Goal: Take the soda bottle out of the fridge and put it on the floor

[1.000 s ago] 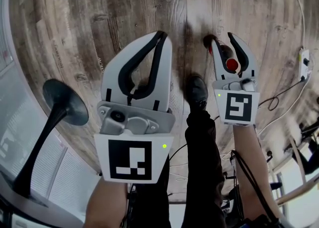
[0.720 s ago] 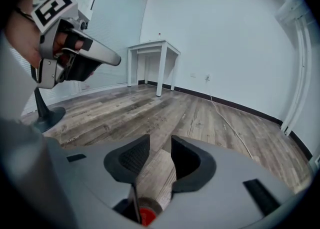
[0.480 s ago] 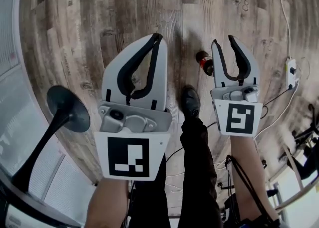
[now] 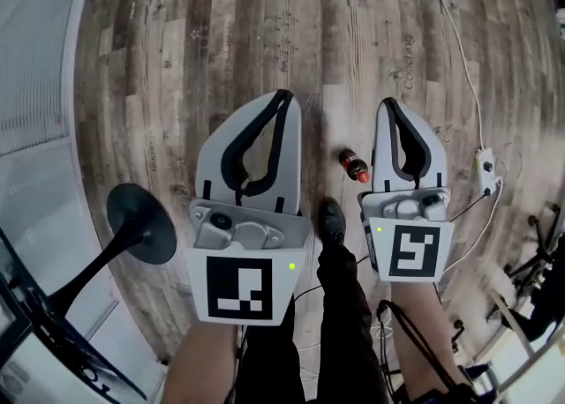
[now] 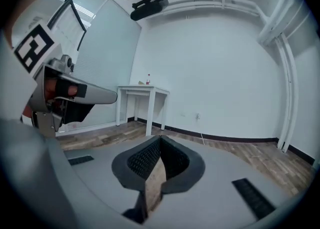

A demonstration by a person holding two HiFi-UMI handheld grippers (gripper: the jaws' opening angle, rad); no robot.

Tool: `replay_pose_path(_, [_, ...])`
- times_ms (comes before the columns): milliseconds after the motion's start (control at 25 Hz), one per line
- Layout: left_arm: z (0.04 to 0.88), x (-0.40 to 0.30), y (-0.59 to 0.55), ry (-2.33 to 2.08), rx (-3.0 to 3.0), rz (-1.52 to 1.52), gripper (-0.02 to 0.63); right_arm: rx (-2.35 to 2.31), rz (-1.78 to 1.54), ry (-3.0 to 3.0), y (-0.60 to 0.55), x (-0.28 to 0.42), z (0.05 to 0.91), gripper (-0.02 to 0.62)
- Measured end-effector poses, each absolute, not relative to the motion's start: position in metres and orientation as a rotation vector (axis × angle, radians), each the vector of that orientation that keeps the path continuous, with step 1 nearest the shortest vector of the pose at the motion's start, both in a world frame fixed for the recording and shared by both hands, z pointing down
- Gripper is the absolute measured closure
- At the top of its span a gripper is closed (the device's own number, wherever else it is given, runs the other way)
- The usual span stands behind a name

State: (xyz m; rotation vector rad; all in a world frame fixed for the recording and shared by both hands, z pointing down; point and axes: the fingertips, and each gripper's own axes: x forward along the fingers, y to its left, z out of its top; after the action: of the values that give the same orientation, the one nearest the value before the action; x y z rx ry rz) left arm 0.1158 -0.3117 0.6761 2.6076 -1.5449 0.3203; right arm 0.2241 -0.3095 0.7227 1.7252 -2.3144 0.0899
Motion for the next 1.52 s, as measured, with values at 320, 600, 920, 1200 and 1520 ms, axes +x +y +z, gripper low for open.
replay_pose_path(320, [0.521, 0.099, -0.320, -1.688, 2.657, 0.172, 0.589, 1.767, -0.098, -2.429, -0.328, 0.204, 0.547, 0.582])
replay_pose_path(600, [0.358, 0.084, -0.309, -1.791, 2.696, -0.015, 0.589, 1.777, -0.267, -2.497, -0.315, 0.191, 0.378, 0.583])
replay_pose_path(920, [0.218, 0.082, -0.278, -1.855, 2.754, -0.129, 0.589, 1.770, -0.421, -2.576, -0.292, 0.183, 0.228, 0.583])
replay_pose_path(1200, [0.138, 0.069, -0.250, -1.978, 2.774, -0.138, 0.589, 1.744, -0.526, -2.623, -0.269, 0.174, 0.140, 0.583])
replay_pose_path(1520, [0.090, 0.053, -0.224, -2.073, 2.755, -0.207, 0.589, 1.707, -0.607, -2.650, -0.241, 0.164, 0.094, 0.583])
